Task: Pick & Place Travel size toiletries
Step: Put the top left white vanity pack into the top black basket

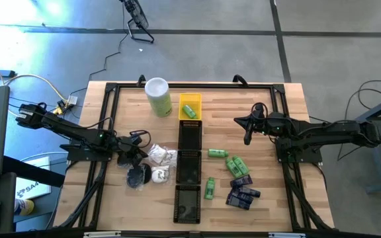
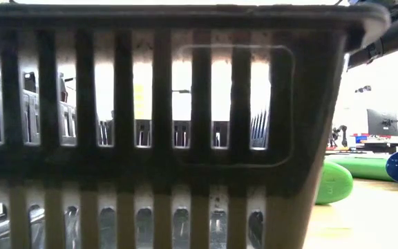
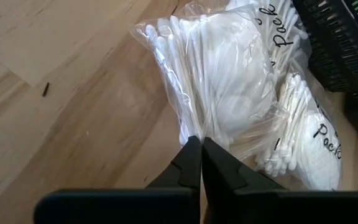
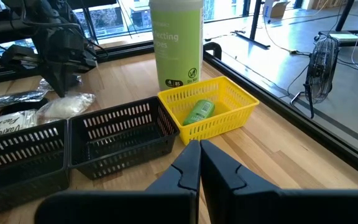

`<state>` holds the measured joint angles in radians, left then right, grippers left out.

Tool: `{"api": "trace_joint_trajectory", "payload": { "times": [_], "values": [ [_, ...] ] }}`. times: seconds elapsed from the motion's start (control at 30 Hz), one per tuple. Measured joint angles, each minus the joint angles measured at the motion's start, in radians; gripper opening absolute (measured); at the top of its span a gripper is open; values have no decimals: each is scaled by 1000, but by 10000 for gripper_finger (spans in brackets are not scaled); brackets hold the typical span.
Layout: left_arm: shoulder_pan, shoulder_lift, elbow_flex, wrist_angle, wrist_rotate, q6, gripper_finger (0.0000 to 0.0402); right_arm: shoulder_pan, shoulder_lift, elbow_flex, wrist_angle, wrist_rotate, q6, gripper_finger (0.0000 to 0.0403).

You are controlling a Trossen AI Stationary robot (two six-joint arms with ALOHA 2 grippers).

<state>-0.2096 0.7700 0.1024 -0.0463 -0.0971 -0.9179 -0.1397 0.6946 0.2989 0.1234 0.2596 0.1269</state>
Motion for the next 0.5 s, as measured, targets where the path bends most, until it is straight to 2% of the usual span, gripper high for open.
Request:
{"api": "trace_joint_trajectory", "payload": {
  "times": [0.1,0.2,0.5],
  "values": [
    [0,-3,1,-1,-26,-4,1,0,0,0,0,0,0,2],
    [0,-9,25,-1,-96,15,1,0,0,0,0,0,0,2],
    [0,-9,166,-9,-178,211,1,0,0,0,0,0,0,2]
  ]
}}
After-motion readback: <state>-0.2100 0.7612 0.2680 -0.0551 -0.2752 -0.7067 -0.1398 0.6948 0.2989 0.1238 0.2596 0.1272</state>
